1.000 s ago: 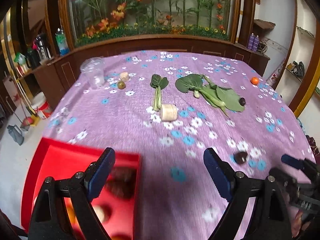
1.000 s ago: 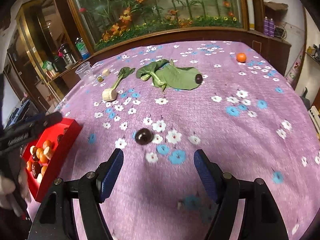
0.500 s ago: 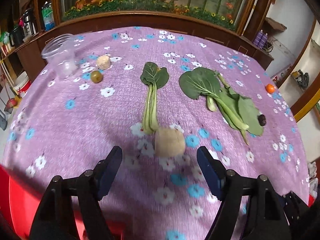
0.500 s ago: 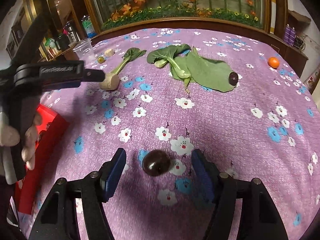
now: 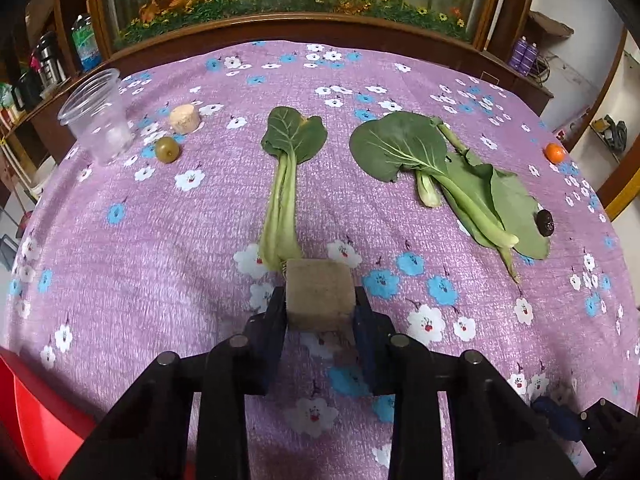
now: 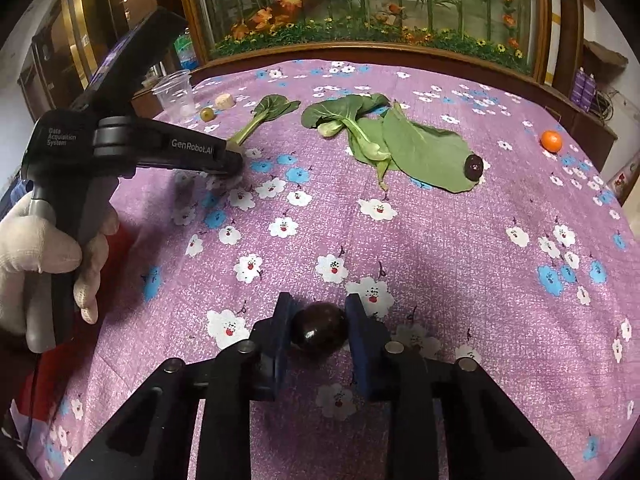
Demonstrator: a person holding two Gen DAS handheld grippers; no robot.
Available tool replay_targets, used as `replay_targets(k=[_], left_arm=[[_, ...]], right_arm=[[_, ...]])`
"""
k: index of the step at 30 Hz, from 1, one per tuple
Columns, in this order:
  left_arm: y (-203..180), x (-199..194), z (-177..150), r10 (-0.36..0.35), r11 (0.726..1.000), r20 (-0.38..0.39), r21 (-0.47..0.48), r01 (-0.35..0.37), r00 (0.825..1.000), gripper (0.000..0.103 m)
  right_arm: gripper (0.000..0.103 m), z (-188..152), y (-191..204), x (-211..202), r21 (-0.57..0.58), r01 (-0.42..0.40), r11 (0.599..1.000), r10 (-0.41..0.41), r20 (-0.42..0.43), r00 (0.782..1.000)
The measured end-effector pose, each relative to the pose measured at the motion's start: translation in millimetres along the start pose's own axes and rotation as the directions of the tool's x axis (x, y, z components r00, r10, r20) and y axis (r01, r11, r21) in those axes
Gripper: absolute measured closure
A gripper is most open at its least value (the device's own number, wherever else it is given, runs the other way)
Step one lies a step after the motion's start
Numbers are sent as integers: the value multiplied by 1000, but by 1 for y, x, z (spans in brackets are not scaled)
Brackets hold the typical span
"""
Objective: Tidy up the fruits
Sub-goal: 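Grasp the tan square bun with the left gripper while the right gripper grasps the plum, then carry the bun and plum into the red tray and open both grippers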
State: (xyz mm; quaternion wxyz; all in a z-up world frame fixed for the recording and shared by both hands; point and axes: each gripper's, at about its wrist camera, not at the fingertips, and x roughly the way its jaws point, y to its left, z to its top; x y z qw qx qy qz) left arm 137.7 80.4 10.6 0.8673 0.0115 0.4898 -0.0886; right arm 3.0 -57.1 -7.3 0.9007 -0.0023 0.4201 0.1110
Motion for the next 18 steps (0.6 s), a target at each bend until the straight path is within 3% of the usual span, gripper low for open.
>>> replay_targets(k=[9, 18], left_arm=[[16, -48, -23, -98, 993, 37, -67, 101, 994, 73], [41, -132, -71, -190, 967, 160, -142, 213, 969, 73]], right_arm=[[75, -3, -10, -32, 68, -43, 997, 40, 37, 999], [75, -11, 22, -86, 26, -84, 996, 80, 109, 991]])
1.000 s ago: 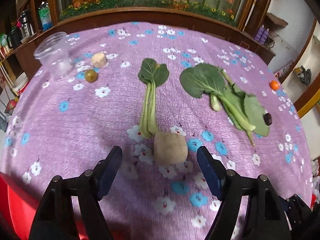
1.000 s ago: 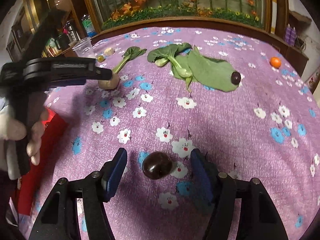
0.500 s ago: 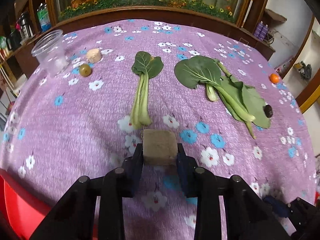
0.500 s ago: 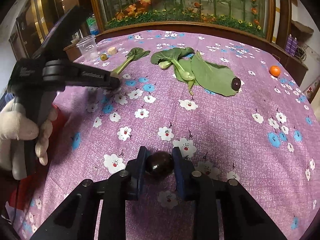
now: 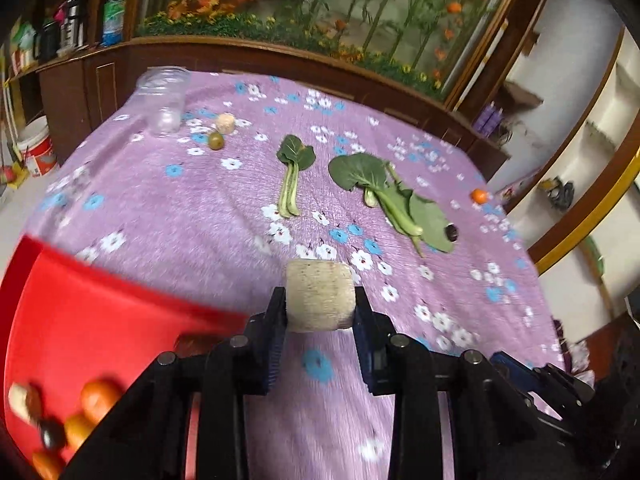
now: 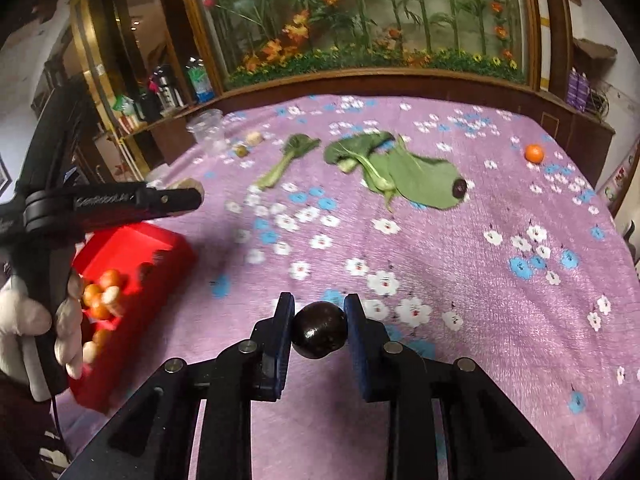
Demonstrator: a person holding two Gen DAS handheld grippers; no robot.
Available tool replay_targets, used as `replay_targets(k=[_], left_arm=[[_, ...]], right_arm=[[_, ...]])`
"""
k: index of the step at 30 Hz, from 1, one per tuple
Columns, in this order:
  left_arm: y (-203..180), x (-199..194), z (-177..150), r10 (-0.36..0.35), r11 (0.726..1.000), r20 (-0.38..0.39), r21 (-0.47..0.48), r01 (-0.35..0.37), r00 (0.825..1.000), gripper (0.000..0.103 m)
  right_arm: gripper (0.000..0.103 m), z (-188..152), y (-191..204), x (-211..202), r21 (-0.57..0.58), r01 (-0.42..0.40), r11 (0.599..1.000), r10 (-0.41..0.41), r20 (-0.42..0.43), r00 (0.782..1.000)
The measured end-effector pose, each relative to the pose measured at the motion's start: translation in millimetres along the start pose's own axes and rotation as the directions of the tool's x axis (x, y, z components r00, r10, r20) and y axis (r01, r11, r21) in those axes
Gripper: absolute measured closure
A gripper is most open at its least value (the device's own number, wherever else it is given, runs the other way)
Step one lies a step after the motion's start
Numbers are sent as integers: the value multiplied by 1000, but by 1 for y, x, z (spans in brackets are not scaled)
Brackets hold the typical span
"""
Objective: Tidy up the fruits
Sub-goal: 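Carry the bun and plum into the red tray and open both grippers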
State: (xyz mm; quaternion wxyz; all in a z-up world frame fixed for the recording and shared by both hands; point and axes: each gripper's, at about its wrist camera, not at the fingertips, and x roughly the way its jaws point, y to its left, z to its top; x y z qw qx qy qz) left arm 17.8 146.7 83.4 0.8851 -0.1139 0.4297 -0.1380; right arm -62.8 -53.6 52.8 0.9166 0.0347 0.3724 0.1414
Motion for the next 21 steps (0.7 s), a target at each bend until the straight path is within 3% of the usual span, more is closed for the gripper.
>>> replay_targets(k=[4, 12, 21], left_arm=[[13, -37, -17, 19, 1000, 58, -11, -18, 998, 73], [64, -84, -41, 69, 995, 103, -84, -61, 992, 73], [121, -88, -39, 157, 979, 74, -144, -145, 985, 73]], right_arm=[[75, -2, 26, -18, -39, -27, 999, 28, 26, 999], [75, -4, 82, -27, -121, -91, 988, 94, 23, 995], [75, -1, 149, 11, -183, -192, 964, 183, -65, 981]])
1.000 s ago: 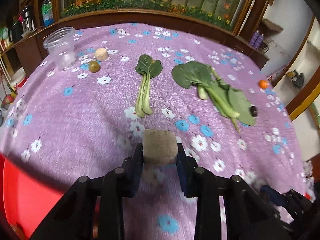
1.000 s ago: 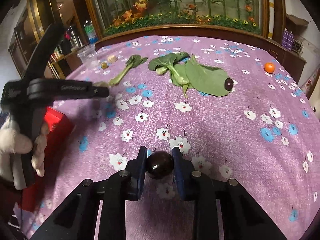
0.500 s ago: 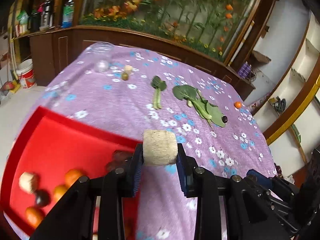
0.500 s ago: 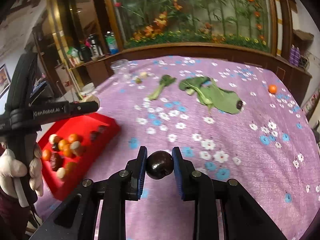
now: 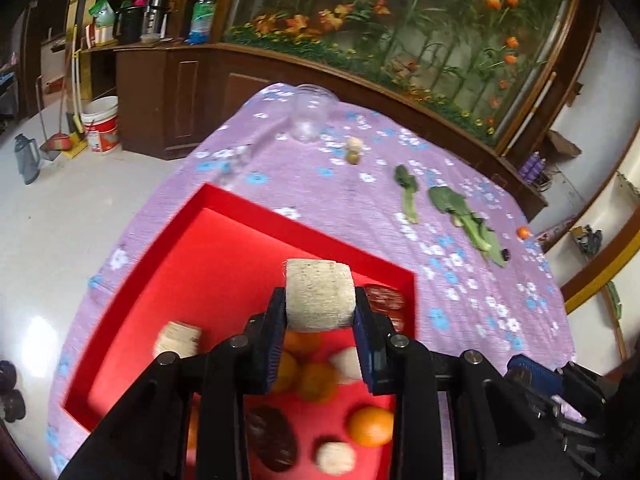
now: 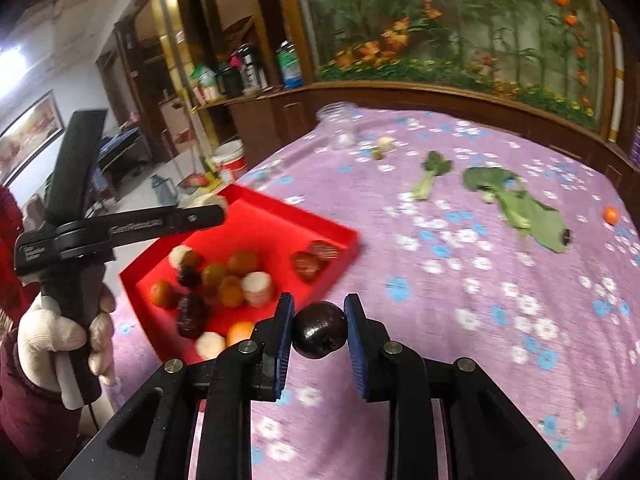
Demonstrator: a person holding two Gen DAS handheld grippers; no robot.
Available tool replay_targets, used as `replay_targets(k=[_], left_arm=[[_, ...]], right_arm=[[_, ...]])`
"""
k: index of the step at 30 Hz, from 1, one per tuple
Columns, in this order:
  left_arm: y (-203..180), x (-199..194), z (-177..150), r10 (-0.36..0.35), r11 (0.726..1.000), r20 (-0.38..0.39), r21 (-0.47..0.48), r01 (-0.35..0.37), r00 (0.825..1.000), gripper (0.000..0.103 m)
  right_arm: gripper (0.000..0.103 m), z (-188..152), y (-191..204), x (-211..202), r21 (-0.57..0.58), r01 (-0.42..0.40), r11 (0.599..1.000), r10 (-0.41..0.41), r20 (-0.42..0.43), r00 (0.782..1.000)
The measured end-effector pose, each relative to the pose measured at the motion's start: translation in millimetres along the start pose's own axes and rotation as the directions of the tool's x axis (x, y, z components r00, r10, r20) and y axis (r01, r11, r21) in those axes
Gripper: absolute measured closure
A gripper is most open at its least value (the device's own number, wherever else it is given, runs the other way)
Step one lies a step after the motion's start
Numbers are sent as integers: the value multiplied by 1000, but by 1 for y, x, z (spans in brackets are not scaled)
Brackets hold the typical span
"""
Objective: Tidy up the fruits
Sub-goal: 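Carry the bun and plum into the red tray and open both grippers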
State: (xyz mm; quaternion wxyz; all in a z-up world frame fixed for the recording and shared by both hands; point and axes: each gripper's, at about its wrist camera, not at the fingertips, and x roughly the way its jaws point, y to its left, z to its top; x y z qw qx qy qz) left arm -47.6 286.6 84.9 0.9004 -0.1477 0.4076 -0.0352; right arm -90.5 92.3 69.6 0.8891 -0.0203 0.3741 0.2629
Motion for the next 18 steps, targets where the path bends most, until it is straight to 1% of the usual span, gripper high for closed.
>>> replay_targets(k=[4, 9, 13, 18], left_arm=[[16, 12, 7, 39, 999, -14, 4, -39, 999, 73], [31, 30, 14, 81, 997, -41, 3, -81, 996, 73], [36, 43, 15, 112, 994, -55, 12, -111, 992, 73], [37, 49, 15, 137, 991, -54, 15, -136, 989, 73]], right_arm=[[75, 6, 16, 31, -3, -31, 1000, 31, -44, 999], [75, 12, 24, 65, -3, -25, 1000, 25, -84, 996], [75, 16, 23, 85, 6, -22, 1000, 22, -108, 994], [74, 18, 24, 98, 1, -20, 1000, 20, -123, 992]])
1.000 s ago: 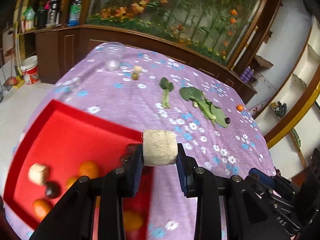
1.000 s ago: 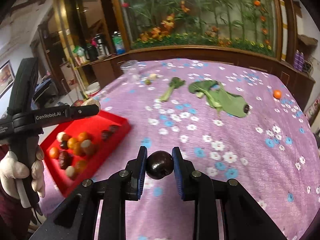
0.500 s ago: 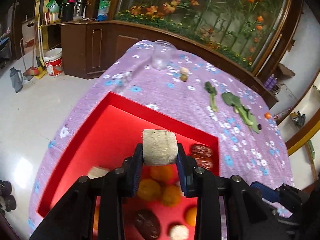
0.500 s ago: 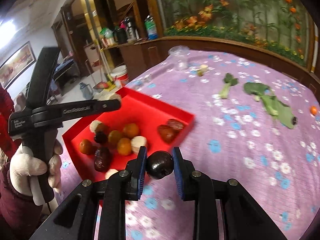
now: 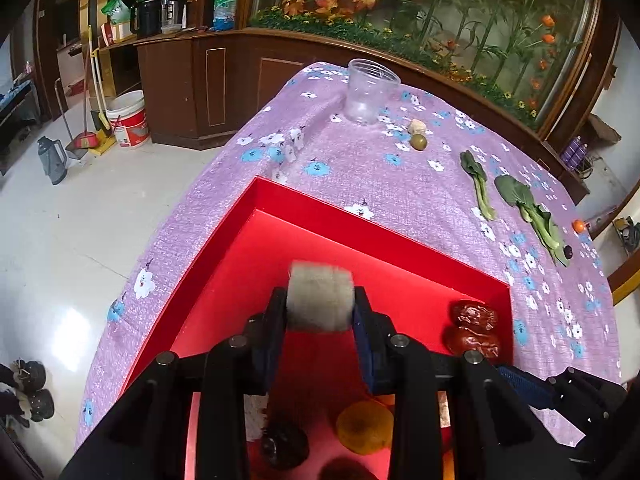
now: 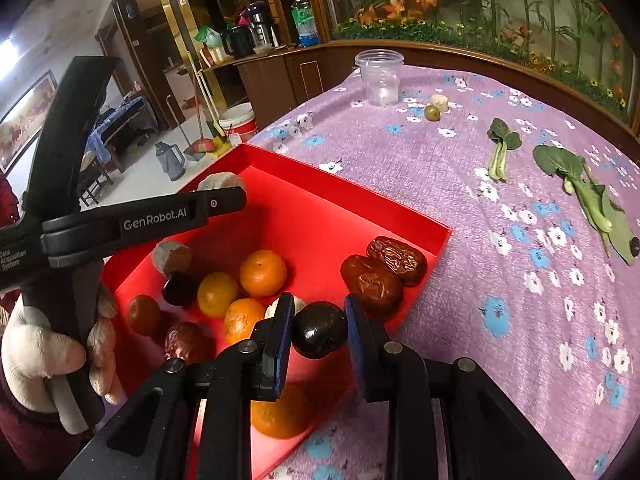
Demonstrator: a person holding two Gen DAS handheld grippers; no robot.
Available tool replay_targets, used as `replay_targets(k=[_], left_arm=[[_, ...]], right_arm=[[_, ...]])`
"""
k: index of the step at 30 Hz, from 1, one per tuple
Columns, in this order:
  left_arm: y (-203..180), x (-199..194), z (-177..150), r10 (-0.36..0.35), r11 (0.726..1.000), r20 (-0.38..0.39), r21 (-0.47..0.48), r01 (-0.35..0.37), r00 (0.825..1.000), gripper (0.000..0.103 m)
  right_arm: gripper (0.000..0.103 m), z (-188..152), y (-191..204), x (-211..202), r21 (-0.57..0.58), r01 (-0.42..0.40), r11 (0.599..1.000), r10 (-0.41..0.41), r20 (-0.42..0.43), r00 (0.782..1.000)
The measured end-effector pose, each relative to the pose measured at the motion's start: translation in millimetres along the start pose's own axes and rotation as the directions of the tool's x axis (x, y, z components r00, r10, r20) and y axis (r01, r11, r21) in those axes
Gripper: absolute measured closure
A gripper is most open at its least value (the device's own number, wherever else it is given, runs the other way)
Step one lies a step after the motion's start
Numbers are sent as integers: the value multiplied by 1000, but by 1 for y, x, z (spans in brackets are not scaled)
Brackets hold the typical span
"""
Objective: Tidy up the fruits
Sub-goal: 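Carry the bun and plum into the red tray and open both grippers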
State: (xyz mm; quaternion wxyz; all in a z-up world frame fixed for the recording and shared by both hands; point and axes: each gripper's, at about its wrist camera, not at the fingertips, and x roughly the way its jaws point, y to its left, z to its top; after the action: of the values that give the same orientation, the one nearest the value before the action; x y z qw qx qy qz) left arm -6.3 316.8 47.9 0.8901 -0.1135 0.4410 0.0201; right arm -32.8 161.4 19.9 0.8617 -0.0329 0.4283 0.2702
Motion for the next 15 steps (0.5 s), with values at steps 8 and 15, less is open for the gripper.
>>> replay_targets(k=[8, 15], left_arm=[[-5, -16, 4, 33, 999, 69, 19, -34, 997, 43], [-17, -34, 1, 65, 996, 119, 45, -70, 991, 31]], right_arm=[[72, 6, 2, 7, -13, 8, 1000, -7, 13, 1000], [54, 5, 7, 3, -15, -17, 1000, 17, 24, 1000]])
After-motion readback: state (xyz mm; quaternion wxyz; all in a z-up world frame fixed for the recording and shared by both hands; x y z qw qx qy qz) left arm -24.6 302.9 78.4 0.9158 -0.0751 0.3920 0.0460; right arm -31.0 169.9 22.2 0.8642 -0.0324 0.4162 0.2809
